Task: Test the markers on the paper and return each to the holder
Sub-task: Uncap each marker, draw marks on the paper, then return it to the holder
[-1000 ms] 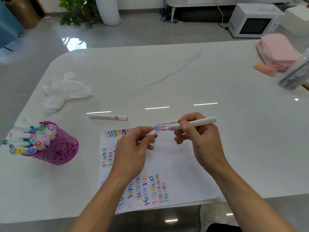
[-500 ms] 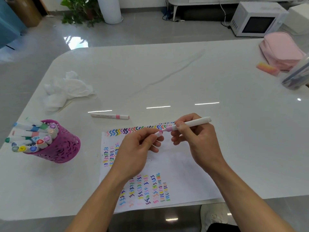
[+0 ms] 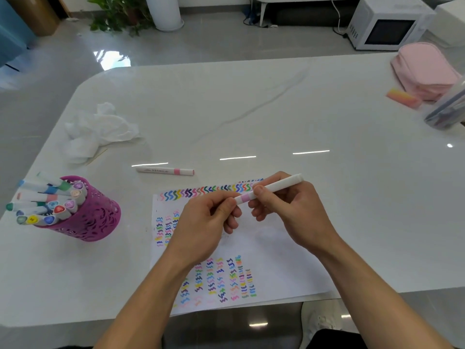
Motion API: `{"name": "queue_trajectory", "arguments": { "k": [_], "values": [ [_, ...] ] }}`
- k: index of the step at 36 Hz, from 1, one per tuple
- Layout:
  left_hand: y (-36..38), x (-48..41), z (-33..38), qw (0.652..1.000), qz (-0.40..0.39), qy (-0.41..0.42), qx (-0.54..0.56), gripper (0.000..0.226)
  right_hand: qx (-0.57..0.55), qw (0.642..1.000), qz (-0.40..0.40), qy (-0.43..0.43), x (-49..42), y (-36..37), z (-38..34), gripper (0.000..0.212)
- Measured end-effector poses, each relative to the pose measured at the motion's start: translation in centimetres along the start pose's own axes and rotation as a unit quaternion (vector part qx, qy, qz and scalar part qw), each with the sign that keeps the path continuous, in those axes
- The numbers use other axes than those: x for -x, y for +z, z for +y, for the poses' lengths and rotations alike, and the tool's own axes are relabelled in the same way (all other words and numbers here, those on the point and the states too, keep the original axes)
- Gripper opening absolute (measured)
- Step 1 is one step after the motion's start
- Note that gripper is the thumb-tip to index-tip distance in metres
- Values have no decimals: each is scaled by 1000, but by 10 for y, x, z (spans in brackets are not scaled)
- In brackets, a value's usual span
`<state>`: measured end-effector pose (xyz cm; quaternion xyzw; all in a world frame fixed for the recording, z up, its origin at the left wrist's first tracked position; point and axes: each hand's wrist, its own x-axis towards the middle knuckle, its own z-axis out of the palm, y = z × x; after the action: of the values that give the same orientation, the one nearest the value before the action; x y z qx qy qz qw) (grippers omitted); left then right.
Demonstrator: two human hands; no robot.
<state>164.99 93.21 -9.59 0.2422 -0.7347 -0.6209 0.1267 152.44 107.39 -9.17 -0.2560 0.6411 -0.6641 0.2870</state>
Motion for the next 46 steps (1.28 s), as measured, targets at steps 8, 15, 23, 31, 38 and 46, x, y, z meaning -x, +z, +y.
{"name": "queue_trajectory", "arguments": {
  "k": [8,15,23,31,38,46],
  "values": [
    [4,6,0,999,44,14,-2,23,-41,999,-2,11,2,6,2,15],
    [-2,7,10,998,50,25,11,19,-39,999,-2,-2,0,12,0,17],
    [-31,8,25,986,137,74,58,11,-3,1000,5,22,-2,18,0,24],
    [-78,17,35,942,295,141,76,11,44,998,-3,37,0,27,5,36],
    [-104,40,45,855,440,237,-140,18,118,992,-23,30,5,39,11,29],
    [-130,54,48,805,487,259,-217,21,121,992,-33,-12,10,46,7,31]
  ]
}}
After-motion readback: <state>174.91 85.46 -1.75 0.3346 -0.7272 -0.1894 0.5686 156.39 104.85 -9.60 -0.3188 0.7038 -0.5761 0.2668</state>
